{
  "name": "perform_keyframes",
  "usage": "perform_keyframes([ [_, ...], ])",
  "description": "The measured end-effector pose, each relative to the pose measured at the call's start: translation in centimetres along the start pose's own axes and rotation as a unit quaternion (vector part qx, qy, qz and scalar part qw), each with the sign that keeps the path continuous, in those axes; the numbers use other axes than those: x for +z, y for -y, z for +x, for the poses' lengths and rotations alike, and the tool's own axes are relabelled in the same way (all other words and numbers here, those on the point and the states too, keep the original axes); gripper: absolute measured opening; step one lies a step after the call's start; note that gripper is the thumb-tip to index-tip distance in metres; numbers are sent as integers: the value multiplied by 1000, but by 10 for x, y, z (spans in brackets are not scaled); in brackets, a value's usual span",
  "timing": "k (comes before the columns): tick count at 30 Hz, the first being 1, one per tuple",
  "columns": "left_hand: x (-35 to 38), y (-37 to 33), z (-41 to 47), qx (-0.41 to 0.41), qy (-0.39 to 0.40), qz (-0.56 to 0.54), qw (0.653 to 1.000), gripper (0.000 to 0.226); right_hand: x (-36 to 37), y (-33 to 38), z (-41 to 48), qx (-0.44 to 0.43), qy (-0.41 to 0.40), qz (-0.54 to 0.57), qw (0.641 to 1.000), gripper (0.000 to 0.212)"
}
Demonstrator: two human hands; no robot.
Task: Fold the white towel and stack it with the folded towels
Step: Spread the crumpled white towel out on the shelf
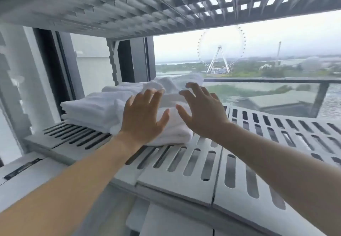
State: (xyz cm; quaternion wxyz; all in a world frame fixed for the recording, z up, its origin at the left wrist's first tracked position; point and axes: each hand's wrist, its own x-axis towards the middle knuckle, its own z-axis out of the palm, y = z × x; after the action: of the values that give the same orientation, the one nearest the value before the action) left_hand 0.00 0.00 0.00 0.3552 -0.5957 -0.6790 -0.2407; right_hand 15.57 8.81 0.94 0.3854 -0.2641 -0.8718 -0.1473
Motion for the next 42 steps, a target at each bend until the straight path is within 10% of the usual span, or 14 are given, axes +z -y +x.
perform_keyframes([
  [12, 62, 42, 17, -24, 247, -55, 967, 70, 62, -26, 22, 58, 202, 119, 970, 73],
  [29, -18, 32, 22, 88, -100, -17, 991, 44, 11, 12, 33, 0, -119, 73, 990, 27],
  [42, -69, -138, -4, 132, -124, -93, 979, 43, -115, -60, -96, 73, -166, 70, 981, 27],
])
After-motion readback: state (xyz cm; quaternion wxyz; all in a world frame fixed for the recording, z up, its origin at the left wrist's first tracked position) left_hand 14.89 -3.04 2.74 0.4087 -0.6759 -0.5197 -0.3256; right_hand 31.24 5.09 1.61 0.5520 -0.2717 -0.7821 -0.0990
